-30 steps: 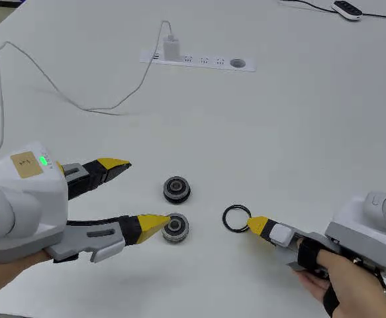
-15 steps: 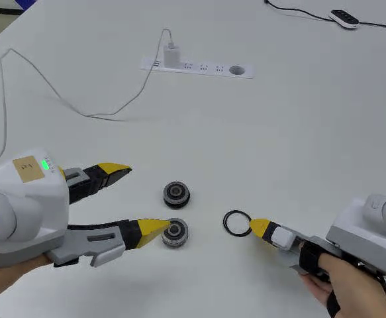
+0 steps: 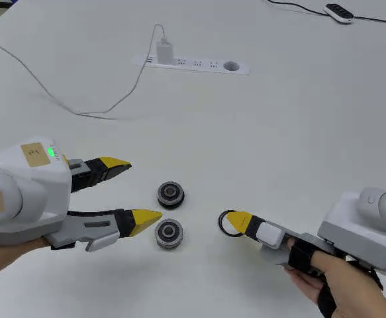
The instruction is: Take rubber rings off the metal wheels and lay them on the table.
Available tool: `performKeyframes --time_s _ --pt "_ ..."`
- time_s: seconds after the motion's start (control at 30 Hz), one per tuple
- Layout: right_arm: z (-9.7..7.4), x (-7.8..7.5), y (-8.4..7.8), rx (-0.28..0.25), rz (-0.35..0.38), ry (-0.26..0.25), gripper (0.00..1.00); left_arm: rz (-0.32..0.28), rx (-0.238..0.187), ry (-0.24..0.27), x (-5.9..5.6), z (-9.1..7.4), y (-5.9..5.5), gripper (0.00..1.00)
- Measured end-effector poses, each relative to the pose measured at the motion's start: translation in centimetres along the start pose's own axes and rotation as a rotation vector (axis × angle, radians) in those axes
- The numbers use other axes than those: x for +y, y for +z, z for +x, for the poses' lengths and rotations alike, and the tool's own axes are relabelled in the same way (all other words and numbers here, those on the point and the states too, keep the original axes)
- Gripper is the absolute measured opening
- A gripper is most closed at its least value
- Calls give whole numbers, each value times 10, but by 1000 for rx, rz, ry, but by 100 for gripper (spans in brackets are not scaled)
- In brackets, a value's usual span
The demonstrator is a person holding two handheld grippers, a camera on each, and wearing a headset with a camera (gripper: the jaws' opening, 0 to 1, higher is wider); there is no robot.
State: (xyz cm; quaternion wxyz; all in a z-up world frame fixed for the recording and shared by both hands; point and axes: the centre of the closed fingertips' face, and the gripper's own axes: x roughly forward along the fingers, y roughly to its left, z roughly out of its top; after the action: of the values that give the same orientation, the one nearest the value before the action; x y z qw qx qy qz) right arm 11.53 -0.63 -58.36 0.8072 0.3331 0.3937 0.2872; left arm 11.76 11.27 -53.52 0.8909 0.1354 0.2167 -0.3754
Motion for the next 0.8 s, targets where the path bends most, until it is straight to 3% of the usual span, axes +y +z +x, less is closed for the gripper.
performKeyframes --time_s 0.23,0.5,0.8 --pt "4 10 -6 32 -16 43 19 -1 23 -19 5 23 -11 44" --pt "8 29 -9 45 -63 131 23 -18 43 -41 12 40 -18 39" --pt "12 31 -11 55 -42 135 23 -27 45 -50 15 49 -20 27"
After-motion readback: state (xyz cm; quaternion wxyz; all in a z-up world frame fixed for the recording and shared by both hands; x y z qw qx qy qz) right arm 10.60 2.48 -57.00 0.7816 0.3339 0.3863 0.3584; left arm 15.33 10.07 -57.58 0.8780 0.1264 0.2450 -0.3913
